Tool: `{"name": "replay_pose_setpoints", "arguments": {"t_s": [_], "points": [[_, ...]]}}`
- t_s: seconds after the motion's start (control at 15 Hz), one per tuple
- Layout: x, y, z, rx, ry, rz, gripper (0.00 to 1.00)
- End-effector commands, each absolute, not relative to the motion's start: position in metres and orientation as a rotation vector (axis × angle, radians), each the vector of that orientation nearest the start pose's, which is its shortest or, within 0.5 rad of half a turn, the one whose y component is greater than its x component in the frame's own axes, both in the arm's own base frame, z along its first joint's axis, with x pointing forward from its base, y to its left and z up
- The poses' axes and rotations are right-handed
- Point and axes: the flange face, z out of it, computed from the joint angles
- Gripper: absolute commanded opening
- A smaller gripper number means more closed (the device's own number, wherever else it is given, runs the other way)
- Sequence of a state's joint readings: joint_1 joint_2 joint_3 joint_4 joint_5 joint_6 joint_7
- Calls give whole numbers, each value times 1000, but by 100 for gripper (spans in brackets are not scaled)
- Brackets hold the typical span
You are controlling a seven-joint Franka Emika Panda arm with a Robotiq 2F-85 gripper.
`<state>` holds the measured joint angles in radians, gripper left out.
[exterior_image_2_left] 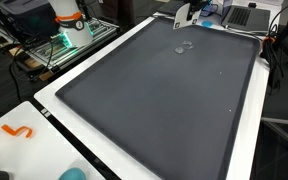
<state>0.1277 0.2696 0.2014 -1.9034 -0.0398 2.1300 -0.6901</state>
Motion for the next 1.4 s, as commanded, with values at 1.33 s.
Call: {"name": "replay_pose_setpoints", "arguments": {"t_s": [1.33], "points": [[548, 207, 244, -2528, -1898, -35, 1]]}}
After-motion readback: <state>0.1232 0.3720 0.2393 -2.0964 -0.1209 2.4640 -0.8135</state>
